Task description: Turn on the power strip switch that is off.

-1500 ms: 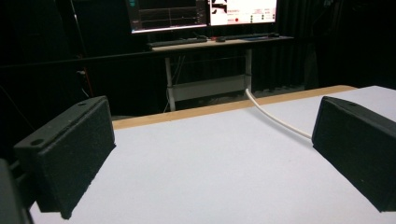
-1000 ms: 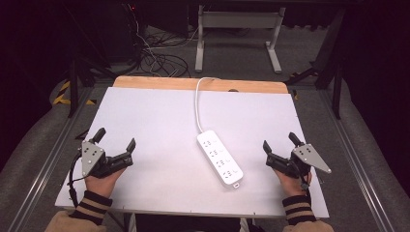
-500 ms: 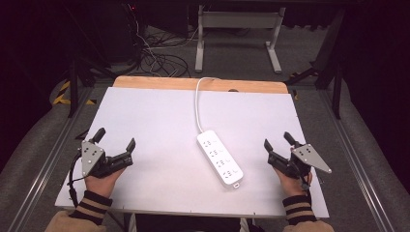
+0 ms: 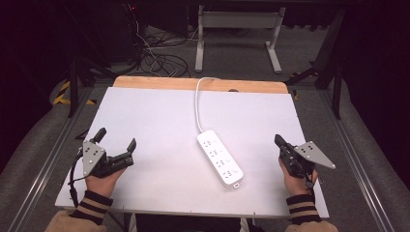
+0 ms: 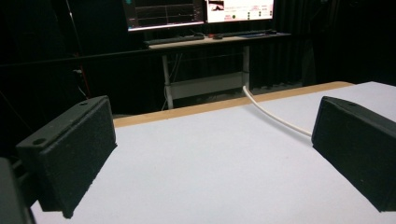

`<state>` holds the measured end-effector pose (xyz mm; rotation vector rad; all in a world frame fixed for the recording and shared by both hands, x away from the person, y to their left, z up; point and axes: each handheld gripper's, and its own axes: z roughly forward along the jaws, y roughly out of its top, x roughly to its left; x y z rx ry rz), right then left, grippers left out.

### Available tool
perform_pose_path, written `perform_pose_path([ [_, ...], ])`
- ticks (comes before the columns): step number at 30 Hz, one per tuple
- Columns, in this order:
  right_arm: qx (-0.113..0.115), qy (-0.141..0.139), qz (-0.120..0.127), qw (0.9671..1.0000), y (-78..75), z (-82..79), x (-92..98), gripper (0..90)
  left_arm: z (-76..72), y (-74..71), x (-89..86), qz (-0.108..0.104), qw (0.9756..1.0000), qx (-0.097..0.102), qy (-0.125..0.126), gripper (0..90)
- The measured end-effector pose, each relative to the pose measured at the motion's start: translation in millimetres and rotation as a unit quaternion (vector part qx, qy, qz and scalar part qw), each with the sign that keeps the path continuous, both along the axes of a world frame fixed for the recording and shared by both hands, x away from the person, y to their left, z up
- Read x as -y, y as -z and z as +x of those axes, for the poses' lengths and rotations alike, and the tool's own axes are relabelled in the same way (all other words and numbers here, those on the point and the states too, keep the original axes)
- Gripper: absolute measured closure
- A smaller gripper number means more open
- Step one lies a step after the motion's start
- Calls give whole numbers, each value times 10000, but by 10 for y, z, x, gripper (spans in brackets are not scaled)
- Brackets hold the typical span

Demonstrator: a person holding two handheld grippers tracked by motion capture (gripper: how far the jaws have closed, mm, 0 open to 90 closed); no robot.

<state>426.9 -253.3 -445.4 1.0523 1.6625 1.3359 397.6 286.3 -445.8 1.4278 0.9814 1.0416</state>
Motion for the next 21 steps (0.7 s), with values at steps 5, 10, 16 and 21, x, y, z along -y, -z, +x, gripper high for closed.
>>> perform_pose_path([
  [5, -100, 83, -29, 9999, -231, -51, 34, 900, 0, 0, 1, 0, 10000, 10, -8, 3],
  [10, -9, -86, -258, 9996, -523, -167, -58, 900, -2, -1, 0, 10, 10000, 12, 14, 3],
  [16, 94, -444, -576, 9973, -837, -297, -314, 900, 7, 0, 8, 0, 10000, 18, 17, 3],
  [21, 192, -725, -641, 9951, -1090, -416, -519, 900, 16, 0, 15, 17, 10000, 6, 15, 3],
])
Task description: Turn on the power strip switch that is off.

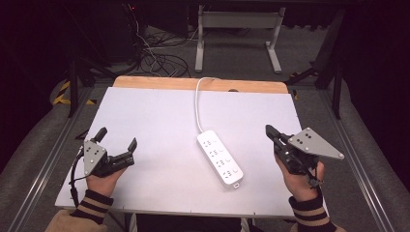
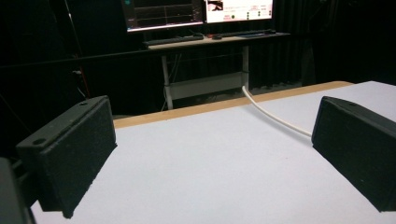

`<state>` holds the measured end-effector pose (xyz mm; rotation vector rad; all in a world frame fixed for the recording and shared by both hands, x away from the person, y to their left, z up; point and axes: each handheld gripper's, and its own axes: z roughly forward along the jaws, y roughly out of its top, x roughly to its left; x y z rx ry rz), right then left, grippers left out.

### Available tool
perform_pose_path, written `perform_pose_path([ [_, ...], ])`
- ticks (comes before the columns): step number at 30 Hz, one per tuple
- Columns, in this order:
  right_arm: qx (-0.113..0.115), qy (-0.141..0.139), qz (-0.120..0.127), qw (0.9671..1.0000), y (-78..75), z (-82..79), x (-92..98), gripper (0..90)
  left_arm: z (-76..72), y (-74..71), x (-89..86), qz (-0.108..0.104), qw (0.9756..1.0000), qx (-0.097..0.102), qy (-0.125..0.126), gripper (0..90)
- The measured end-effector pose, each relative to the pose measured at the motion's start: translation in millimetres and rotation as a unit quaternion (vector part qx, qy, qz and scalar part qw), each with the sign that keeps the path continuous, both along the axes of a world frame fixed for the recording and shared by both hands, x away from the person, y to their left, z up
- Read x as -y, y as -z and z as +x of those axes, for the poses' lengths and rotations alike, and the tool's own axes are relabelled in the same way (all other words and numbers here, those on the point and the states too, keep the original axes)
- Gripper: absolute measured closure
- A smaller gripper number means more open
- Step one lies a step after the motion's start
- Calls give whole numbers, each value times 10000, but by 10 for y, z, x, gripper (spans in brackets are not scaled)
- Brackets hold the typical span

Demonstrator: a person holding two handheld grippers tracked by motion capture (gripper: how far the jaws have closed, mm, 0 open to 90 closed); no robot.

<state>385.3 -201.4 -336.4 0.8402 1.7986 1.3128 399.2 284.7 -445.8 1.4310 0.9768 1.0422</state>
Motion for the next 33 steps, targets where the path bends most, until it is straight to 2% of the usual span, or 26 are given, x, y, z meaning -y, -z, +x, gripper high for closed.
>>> perform_pose_path([
  [1, 49, -155, 189, 9997, -44, -29, -21, 900, 3, 1, 2, 3, 10000, -5, -2, 3],
  [3, 26, -250, 218, 9994, -76, -47, -56, 900, 6, 3, 6, -3, 10000, -6, 7, 3],
  [4, 19, -286, 175, 9994, -85, -56, -93, 900, 6, 4, 7, 3, 10000, -8, 9, 3],
  [6, -155, -328, -86, 9993, -46, -11, -180, 900, 9, 4, 8, 12, 10000, -2, 3, 3],
  [7, -155, -328, -86, 9993, -46, -11, -180, 900, 9, 5, 9, 11, 10000, -4, -7, 3],
  [12, -688, -398, -366, 9962, 67, 314, -291, 900, 8, 9, 12, 24, 10000, -19, -12, 3],
  [14, -862, -404, -535, 9940, 119, 436, -367, 900, 7, 10, 11, 35, 10000, -11, -14, 3],
  [15, -862, -404, -535, 9940, 119, 436, -367, 900, 6, 10, 11, 34, 10000, -7, -13, 3],
  [16, -971, -465, -708, 9917, 168, 536, -441, 900, 7, 11, 10, 41, 10000, -9, -10, 3],
  [17, -971, -465, -708, 9917, 168, 536, -441, 900, 7, 12, 8, 41, 10000, -9, -9, 3],
  [18, -1102, -509, -817, 9892, 217, 632, -502, 900, 6, 12, 7, 44, 10000, -17, -11, 3],
  [22, -1439, -583, -969, 9831, 327, 826, -614, 900, 5, 14, 7, 53, 10000, -13, -4, 4],
  [23, -1439, -583, -969, 9831, 327, 826, -614, 900, 4, 14, 7, 60, 10000, -15, -1, 4],
  [24, -1539, -632, -1006, 9809, 358, 874, -645, 900, 4, 14, 7, 66, 10000, -15, -1, 3],
  [25, -1714, -688, -1128, 9763, 428, 962, -717, 900, 5, 15, 8, 69, 10000, -16, 0, 3],
  [26, -1714, -688, -1128, 9763, 428, 962, -717, 900, 6, 15, 7, 80, 10000, -17, 3, 3],
  [29, -1868, -702, -1288, 9714, 543, 1080, -821, 900, 5, 15, 7, 106, 9999, -21, 7, 3],
  [30, -1972, -731, -1348, 9683, 610, 1148, -876, 900, 5, 15, 8, 107, 9999, -17, 11, 4],
  [32, -2008, -723, -1386, 9671, 640, 1174, -903, 900, 4, 14, 7, 116, 9999, -17, 8, 4],
  [33, -2104, -728, -1462, 9639, 703, 1223, -958, 900, 4, 15, 7, 119, 9999, -17, 12, 3],
])
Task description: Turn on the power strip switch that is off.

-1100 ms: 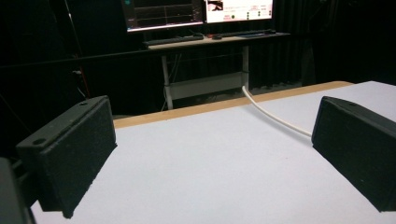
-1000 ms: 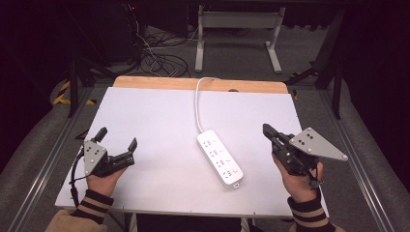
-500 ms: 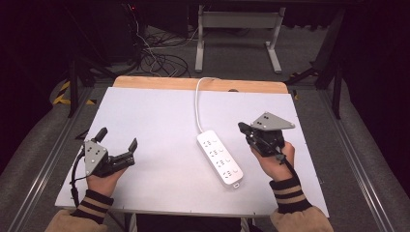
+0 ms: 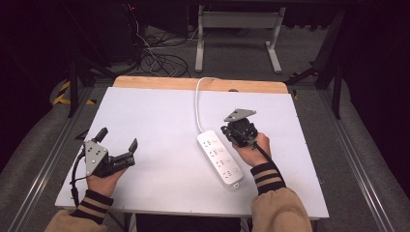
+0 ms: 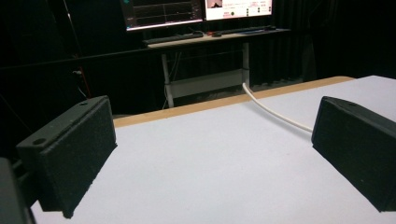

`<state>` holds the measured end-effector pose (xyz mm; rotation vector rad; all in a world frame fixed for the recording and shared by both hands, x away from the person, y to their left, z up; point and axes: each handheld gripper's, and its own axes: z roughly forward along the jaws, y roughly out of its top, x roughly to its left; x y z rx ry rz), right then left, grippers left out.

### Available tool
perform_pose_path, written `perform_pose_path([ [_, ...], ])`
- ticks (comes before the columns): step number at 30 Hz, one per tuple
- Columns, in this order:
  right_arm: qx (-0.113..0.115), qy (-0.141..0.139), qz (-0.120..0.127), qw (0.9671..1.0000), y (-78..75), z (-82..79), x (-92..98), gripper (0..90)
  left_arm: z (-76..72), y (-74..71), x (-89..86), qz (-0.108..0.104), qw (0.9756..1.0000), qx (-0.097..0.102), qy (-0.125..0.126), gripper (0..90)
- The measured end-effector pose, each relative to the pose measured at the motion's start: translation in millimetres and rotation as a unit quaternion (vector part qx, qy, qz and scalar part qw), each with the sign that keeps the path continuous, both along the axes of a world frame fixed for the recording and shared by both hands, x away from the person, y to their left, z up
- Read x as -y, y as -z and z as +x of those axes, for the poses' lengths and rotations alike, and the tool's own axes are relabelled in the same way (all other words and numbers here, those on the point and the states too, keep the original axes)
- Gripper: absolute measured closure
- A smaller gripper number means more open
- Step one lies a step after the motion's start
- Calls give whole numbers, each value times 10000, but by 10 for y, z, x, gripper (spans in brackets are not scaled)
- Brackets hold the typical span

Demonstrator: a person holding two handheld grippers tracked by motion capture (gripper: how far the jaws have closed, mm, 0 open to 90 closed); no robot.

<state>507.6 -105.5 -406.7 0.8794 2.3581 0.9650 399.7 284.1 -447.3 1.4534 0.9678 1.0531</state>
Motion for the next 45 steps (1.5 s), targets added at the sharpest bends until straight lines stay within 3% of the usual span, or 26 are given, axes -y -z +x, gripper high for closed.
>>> perform_pose_path([
  [5, -193, -12, -206, 9996, 150, 93, -93, 900, -4, 2, 1, 1, 10000, -8, 7, 4],
  [22, -457, -86, -394, 9981, 405, 205, -309, 900, -17, 4, 2, 31, 10000, 10, 8, 4],
  [30, -638, -13, -118, 9979, 431, 235, -273, 900, -19, 2, 0, 32, 10000, 16, 10, 4],
  [45, -574, 170, -174, 9981, 454, 203, -309, 900, -28, 0, 1, 27, 10000, 21, -9, 4],
])
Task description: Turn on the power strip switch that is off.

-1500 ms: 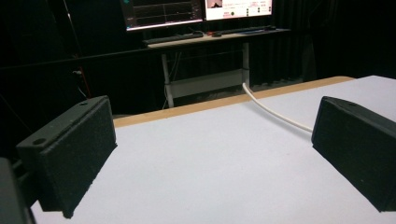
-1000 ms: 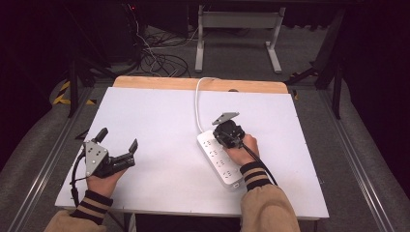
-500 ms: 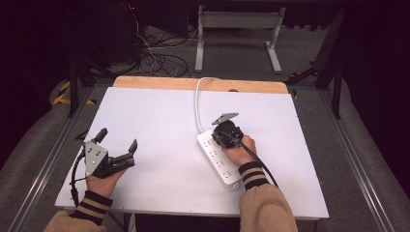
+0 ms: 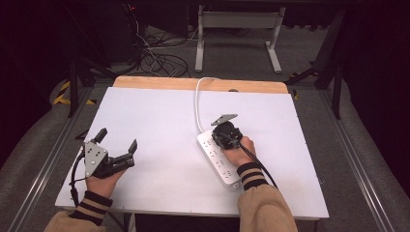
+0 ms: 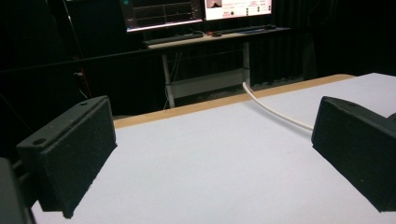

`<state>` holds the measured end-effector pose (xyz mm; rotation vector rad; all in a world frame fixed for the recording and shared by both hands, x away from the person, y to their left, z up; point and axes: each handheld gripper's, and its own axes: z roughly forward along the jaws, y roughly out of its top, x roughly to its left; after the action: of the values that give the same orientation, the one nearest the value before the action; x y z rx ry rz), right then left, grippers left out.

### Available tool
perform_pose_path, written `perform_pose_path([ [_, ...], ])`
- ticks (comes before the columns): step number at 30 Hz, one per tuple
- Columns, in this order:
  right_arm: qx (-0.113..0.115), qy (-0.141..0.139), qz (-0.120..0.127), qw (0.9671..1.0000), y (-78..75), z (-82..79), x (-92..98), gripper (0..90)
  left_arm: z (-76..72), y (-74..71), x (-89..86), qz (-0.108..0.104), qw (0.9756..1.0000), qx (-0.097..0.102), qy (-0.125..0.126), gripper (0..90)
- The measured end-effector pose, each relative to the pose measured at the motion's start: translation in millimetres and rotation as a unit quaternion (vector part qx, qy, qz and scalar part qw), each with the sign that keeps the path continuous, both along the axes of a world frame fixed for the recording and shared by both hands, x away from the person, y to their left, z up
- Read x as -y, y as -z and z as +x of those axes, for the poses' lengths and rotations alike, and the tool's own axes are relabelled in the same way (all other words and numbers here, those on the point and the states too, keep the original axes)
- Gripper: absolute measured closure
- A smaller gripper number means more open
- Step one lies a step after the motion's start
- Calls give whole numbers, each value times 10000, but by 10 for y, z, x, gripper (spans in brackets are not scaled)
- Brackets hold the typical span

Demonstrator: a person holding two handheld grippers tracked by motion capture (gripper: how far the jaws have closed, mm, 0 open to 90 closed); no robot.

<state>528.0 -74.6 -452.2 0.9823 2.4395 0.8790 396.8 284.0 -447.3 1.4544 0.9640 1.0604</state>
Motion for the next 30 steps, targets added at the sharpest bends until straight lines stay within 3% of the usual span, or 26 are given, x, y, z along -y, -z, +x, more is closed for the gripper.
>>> perform_pose_path([
  [7, 29, 64, -14, 10000, 19, -16, -32, 900, -1, 0, 1, -5, 10000, -3, 3, 4],
  [15, 114, 165, -193, 9996, 14, -35, -89, 900, -7, 0, -10, -13, 10000, -7, -4, 4],
  [30, 39, 183, -64, 9998, 15, -20, -62, 900, -14, 2, -21, -13, 10000, -15, -21, 4],
])
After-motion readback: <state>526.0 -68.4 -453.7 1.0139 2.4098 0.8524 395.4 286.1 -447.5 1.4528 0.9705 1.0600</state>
